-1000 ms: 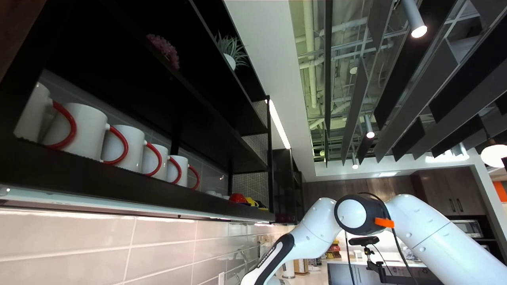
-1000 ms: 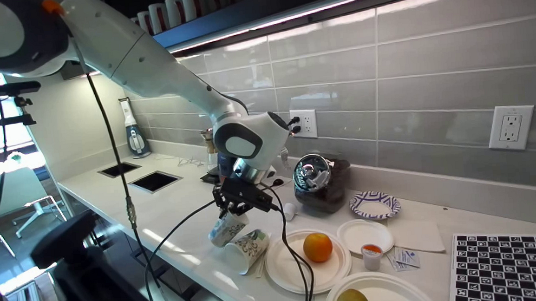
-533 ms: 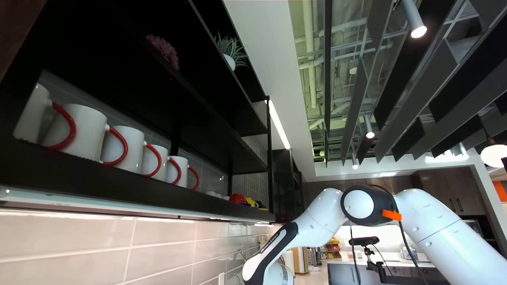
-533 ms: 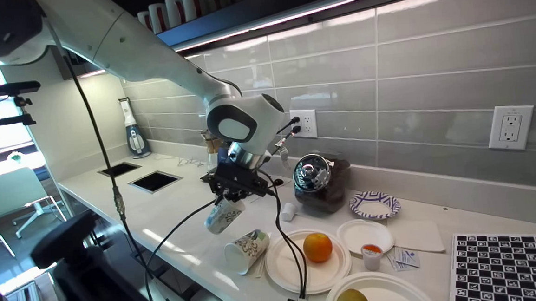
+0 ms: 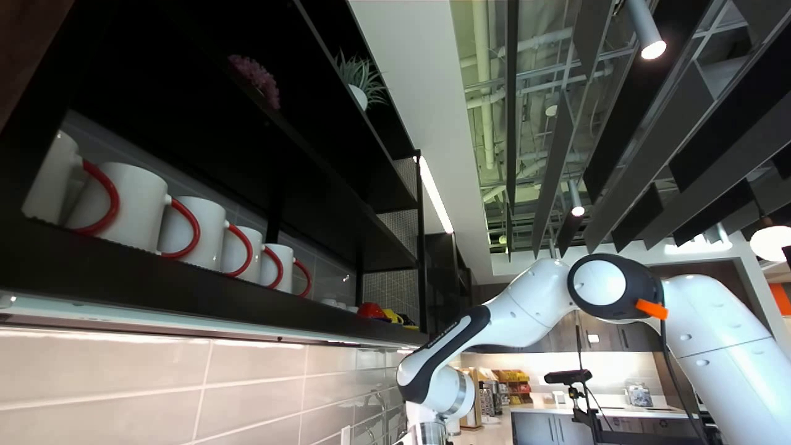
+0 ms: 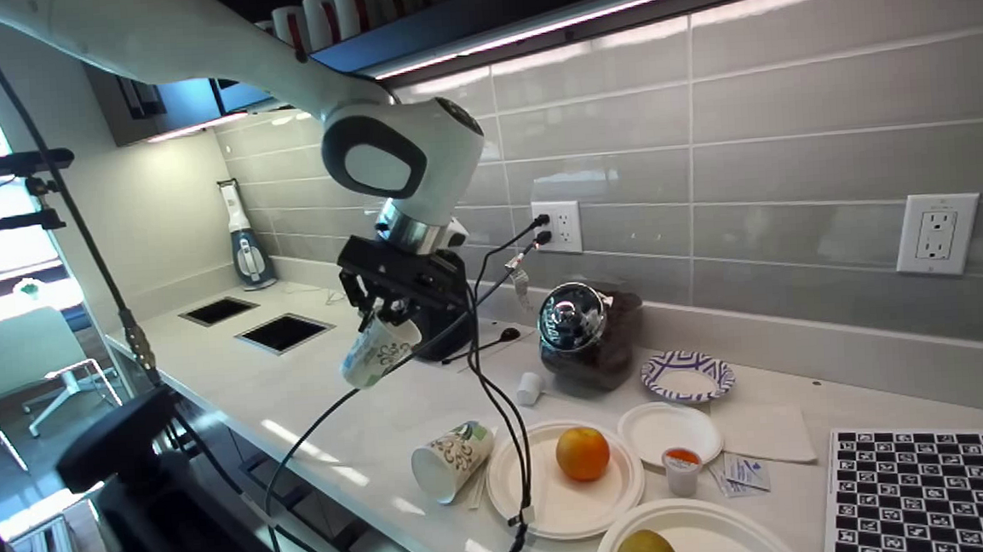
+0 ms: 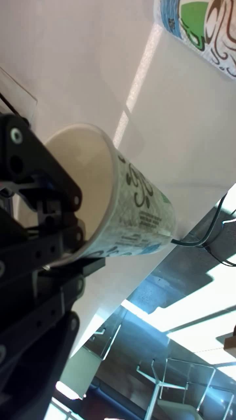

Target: Place the two coffee cups from the counter on the bottom shelf.

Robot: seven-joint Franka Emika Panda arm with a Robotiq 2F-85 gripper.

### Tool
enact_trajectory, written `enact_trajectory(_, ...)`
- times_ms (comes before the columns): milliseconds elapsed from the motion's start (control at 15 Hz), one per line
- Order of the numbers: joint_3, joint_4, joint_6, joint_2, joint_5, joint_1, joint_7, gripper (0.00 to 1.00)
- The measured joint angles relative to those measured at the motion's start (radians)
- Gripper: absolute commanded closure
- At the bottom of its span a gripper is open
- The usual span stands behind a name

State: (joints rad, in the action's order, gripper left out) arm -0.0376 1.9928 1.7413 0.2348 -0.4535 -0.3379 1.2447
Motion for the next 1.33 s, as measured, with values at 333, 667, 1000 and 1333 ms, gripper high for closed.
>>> enact_trajectory(333, -0.062, 0.11, 0.018, -0.197, -0.061, 0.03, -0.174, 0.99)
enact_trajectory(667, -0.099, 0.22, 0.07, -0.421, -0.076, 0.074, -0.409, 0.99)
enact_trajectory(1000, -0.12, 0.284, 0.143, -0.628, -0.076, 0.104, -0.576, 0.94)
enact_trajectory(1333, -0.123, 0.312, 0.156, -0.655, -0.076, 0.107, -0.588, 0.94)
